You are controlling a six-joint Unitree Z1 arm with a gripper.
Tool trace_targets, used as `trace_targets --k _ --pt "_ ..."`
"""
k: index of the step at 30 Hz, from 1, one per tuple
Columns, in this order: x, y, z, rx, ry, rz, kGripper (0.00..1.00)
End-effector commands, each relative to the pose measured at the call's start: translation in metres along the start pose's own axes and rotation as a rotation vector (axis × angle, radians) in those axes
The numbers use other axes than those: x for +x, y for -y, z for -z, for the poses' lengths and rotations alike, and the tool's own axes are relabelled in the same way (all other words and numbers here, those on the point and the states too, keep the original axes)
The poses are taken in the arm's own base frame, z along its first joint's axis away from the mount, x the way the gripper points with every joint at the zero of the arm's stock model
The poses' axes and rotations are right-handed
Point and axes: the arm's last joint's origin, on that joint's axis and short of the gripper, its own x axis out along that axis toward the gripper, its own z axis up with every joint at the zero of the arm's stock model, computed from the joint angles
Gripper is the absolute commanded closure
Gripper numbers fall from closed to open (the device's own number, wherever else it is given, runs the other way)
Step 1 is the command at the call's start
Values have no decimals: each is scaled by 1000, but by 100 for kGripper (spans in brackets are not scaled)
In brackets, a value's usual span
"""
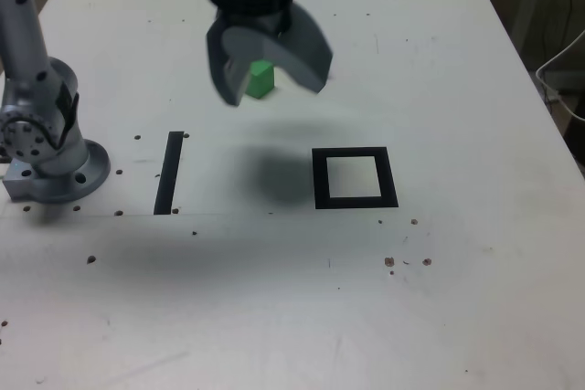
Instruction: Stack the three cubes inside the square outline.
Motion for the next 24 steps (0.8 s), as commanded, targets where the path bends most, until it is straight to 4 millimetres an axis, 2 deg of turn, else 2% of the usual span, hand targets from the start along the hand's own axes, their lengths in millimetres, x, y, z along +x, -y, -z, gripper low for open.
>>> trace_targets --k 1,8,18,24 --pt "-4 -11 -5 -18 3 -10 0" --pt "-12 -45 -11 -107 -15 -24 0" --pt "-2 -85 -31 -188 -74 5 0" --pt "6 -108 -36 -242 -82 10 0"
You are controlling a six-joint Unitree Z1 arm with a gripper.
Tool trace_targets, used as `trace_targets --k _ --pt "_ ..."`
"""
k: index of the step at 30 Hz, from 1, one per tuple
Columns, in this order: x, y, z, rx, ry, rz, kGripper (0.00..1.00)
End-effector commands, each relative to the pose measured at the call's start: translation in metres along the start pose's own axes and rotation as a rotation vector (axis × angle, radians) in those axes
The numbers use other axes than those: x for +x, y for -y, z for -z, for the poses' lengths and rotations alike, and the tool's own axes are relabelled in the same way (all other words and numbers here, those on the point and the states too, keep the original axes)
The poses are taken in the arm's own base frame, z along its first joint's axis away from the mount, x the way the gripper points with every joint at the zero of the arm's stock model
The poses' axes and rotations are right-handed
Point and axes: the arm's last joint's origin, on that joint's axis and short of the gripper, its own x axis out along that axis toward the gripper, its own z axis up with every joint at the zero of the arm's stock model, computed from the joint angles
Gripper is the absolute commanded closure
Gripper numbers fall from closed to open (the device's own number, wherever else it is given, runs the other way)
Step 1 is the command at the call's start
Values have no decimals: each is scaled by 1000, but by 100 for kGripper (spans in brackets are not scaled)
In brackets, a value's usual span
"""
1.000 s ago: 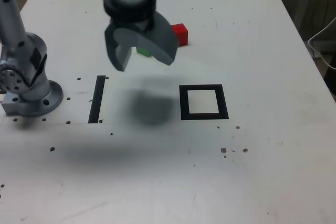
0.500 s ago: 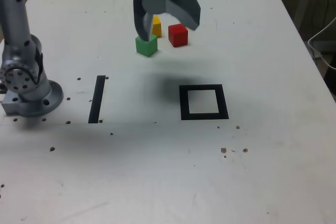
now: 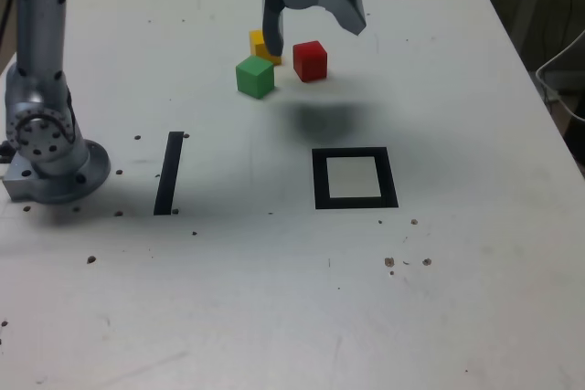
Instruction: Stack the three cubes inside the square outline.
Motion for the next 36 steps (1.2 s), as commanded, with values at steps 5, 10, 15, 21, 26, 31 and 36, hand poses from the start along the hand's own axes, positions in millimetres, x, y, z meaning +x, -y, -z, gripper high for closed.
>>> trace_targets --k 5,10,15,21,26,31,36 --pt "14 -27 -10 -67 -18 -6 1" --pt "27 -40 -19 -99 -23 7 1" --pt "39 -47 -28 -114 -27 13 1" --pt "53 -52 -35 -126 -45 18 2" --pt "62 -56 -39 -139 -57 9 6" --pt "70 -59 -41 -148 -74 6 10" --pt "79 -62 -44 -151 -95 13 14"
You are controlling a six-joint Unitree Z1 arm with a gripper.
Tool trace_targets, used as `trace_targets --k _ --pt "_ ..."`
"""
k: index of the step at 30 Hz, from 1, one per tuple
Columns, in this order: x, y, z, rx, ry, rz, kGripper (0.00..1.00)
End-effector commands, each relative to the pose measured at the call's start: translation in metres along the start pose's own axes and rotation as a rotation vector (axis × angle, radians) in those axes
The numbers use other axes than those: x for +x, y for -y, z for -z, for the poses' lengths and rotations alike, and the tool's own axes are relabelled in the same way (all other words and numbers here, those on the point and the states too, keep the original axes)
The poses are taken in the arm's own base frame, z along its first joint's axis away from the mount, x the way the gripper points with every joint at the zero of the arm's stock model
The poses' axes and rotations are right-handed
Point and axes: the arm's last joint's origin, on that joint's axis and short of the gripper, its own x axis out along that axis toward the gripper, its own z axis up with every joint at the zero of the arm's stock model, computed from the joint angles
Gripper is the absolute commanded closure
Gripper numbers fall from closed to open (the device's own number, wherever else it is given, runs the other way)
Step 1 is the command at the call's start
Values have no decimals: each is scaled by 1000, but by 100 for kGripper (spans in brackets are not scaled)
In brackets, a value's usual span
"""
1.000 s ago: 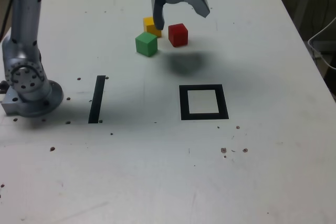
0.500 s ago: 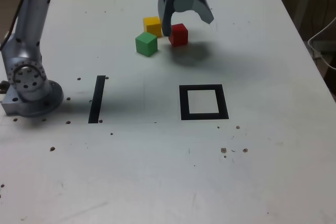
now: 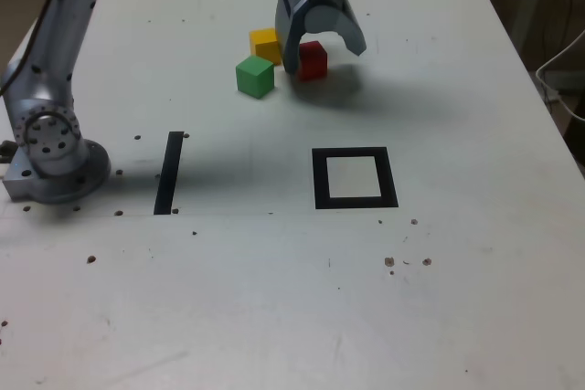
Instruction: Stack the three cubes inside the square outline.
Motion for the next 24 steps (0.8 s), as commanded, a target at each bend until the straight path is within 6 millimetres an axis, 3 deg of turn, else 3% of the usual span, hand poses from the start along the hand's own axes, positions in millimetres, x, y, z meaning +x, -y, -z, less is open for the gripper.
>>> trace_targets --k 1,9,15,20,24 --pt "6 -2 -3 -5 -13 2 15" --pt "6 -6 -6 -11 -19 -15 19" --pt "4 -7 -4 -12 -24 2 37" --pt "6 -6 -6 -6 -19 21 45" --pt "9 -7 -9 -4 -10 21 60"
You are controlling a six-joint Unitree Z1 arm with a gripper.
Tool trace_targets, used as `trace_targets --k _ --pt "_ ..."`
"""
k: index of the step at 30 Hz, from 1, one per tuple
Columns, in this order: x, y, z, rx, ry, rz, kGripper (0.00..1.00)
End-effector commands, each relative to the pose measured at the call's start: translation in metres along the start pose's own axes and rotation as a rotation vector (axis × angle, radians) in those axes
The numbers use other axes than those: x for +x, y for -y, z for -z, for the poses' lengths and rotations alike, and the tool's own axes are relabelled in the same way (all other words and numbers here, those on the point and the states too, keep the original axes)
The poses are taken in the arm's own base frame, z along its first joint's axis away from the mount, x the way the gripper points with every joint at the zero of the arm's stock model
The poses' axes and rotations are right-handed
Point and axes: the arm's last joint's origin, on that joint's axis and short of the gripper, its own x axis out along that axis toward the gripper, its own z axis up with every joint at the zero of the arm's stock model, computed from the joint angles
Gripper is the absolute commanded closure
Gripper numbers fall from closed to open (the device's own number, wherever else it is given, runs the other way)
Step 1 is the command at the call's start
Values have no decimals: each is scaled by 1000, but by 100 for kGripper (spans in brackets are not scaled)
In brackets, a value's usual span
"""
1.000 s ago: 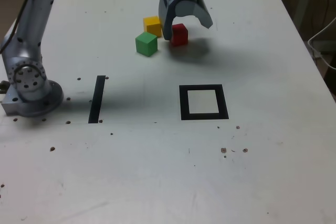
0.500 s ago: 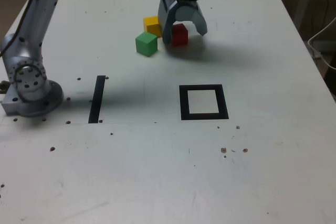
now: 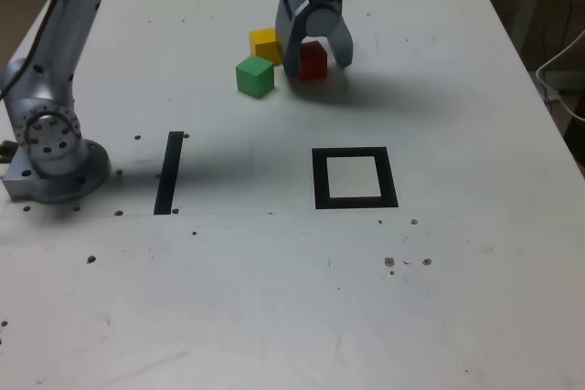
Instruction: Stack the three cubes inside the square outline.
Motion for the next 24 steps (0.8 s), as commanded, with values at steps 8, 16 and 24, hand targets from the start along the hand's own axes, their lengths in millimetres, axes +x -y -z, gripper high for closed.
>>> trace_targets --k 8,16,24 --pt "6 -2 -7 11 21 -2 73" --pt "3 0 -7 26 36 -9 82" --pt "-24 30 10 94 77 -43 82"
